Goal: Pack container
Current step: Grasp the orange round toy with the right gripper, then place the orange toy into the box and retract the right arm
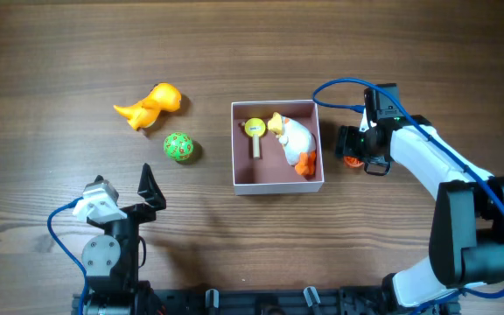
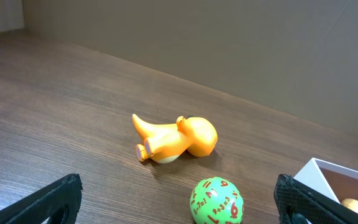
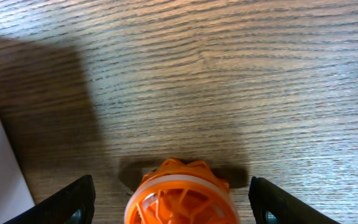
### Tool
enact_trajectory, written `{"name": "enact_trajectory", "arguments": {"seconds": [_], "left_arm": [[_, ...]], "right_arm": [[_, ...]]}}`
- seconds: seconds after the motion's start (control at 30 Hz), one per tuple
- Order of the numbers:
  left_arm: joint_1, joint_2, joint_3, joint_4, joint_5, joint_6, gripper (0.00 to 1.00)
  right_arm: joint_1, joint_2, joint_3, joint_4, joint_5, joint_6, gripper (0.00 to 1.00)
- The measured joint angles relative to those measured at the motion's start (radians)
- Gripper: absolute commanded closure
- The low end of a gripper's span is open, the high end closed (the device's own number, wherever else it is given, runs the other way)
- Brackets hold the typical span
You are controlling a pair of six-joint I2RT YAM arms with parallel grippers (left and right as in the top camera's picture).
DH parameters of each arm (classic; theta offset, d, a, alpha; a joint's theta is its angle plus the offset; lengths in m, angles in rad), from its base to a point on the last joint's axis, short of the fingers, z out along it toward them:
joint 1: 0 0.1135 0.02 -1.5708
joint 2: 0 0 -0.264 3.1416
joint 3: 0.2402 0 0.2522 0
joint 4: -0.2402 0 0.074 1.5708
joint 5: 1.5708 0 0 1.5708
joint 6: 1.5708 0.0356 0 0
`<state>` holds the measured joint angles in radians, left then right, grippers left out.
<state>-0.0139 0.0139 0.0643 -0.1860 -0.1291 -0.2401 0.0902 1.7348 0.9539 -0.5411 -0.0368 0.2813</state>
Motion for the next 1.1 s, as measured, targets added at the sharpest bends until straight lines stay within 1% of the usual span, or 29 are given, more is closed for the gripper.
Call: {"name": "enact_trajectory", "arguments": {"seconds": [0.1, 0.2, 0.43, 0.5, 0.6, 0.7, 0.9, 1.1], "left_arm": [[0.000, 0.000, 0.000, 0.000, 0.000, 0.000, 0.00], [0.000, 0.000, 0.000, 0.000, 0.000, 0.000, 0.00], [0.000, 0.000, 0.000, 0.000, 0.000, 0.000, 0.00], [0.000, 0.000, 0.000, 0.000, 0.000, 0.000, 0.00], [0.000, 0.000, 0.000, 0.000, 0.000, 0.000, 0.00], [0.000, 0.000, 0.000, 0.000, 0.000, 0.000, 0.00], [0.000, 0.000, 0.000, 0.000, 0.000, 0.000, 0.00], [0.000, 0.000, 0.000, 0.000, 0.000, 0.000, 0.00]], "right_arm": [[0.000, 0.000, 0.000, -0.016, 0.017, -0.007, 0.30], [0.000, 0.000, 0.000, -0.034, 0.019, -0.012, 0.43], [0.000, 0.000, 0.000, -0.047, 0.019, -0.018, 0.48], [0.000, 0.000, 0.000, -0.048, 0.019, -0.018, 0.53], [0.000, 0.000, 0.001, -0.053, 0.023, -0.018, 0.54], [0.000, 0.000, 0.023, -0.120, 0.041, -0.018, 0.53], [0.000, -0.013, 0.169, -0.256, 0.049, -0.018, 0.53], [0.010, -0.086, 0.305, -0.361, 0.049, -0.023, 0.54]]}}
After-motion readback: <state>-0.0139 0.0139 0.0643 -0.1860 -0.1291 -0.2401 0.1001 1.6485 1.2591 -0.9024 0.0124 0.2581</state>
